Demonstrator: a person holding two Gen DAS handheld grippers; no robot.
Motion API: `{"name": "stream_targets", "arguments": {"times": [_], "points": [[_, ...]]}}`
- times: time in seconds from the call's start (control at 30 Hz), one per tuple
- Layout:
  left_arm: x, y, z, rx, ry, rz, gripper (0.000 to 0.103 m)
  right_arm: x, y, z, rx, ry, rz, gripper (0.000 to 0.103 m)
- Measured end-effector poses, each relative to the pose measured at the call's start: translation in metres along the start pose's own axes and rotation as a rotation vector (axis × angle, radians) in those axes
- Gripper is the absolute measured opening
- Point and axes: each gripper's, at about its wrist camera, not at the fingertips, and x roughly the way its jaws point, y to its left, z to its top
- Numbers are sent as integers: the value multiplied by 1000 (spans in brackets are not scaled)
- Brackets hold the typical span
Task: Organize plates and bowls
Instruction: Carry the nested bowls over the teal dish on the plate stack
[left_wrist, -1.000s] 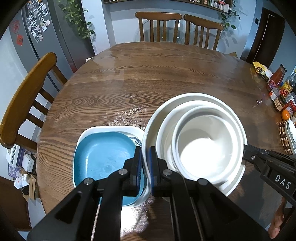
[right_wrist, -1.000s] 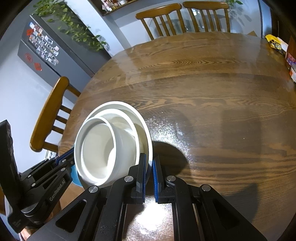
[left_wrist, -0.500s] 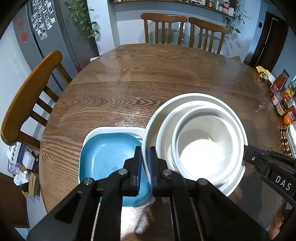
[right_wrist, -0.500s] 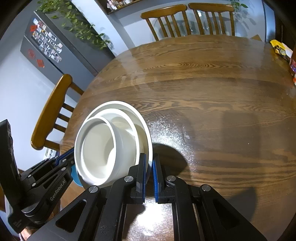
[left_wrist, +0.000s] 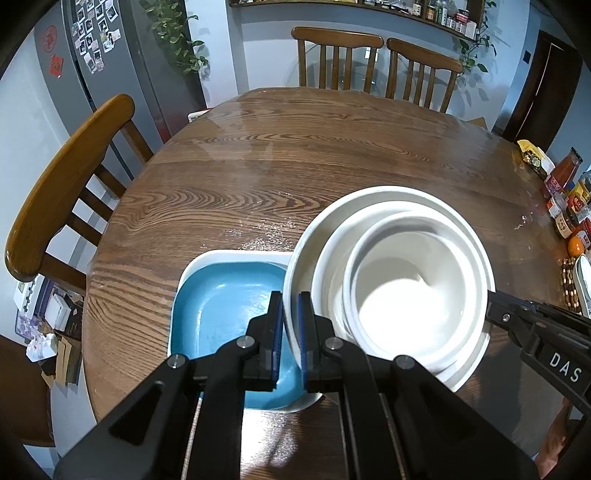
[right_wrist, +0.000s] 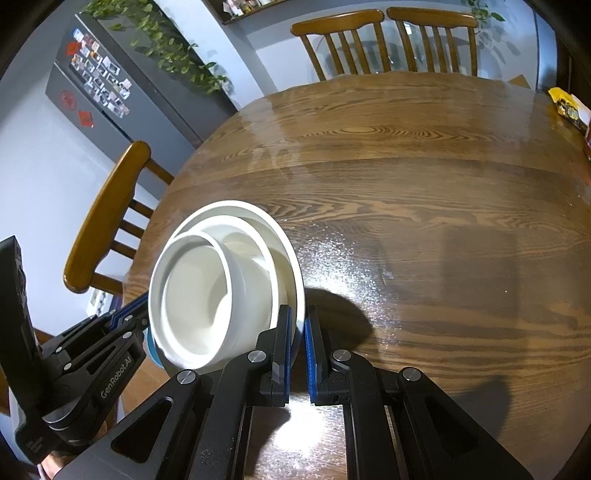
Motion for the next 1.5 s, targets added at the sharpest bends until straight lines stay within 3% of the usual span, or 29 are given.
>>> {"name": "stream_targets", "arguments": {"times": [1.5], "points": [[-4,27,-4,-72,1,51,3,14,28,6,-72,37,32,10]]}}
